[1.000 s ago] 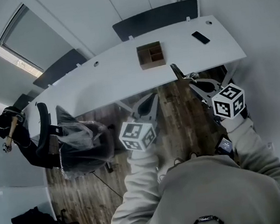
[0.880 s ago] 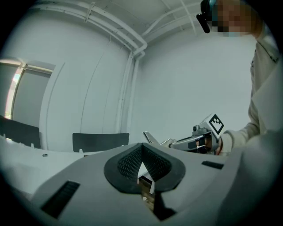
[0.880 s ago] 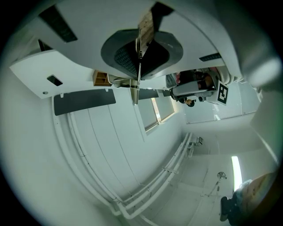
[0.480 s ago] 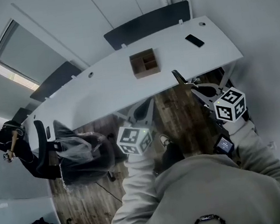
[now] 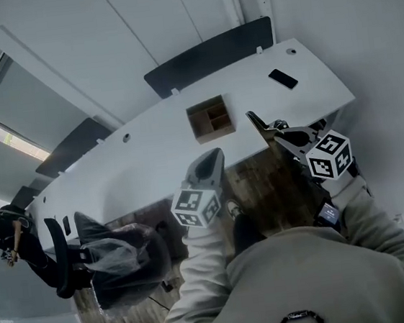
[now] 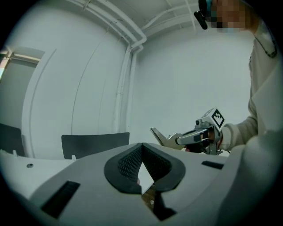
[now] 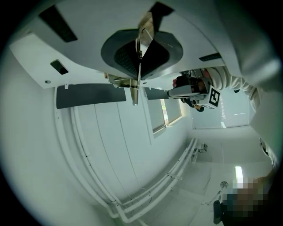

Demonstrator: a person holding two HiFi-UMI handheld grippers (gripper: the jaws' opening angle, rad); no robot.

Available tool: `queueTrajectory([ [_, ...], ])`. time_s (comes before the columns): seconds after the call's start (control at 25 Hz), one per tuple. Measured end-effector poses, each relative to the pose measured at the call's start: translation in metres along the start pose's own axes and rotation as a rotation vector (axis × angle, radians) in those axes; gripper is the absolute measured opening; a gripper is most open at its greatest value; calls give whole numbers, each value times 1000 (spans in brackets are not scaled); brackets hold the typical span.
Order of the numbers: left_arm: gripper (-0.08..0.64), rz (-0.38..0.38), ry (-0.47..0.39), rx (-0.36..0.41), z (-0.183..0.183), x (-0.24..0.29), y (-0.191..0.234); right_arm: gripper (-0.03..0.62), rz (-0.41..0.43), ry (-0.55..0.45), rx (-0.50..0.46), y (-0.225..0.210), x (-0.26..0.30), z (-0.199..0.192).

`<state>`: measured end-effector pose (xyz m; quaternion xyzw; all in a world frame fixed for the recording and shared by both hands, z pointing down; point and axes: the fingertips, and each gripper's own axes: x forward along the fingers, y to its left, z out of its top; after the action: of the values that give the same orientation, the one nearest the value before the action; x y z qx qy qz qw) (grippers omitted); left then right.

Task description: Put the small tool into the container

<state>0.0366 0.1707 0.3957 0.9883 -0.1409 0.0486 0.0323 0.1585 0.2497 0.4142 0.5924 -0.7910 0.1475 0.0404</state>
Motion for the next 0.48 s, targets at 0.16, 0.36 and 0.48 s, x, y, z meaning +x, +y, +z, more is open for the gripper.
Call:
queueTrajectory([
  [0.16, 2, -2, -1, -12, 9, 20, 54, 25, 8, 38, -2, -20, 43, 16],
  [0.36, 2, 31, 10, -98, -8, 32, 123, 25, 13, 79, 32, -37, 95, 14],
  [0.48, 0, 33, 38, -120, -19, 40, 160, 25, 4, 100, 54, -48, 131, 18],
])
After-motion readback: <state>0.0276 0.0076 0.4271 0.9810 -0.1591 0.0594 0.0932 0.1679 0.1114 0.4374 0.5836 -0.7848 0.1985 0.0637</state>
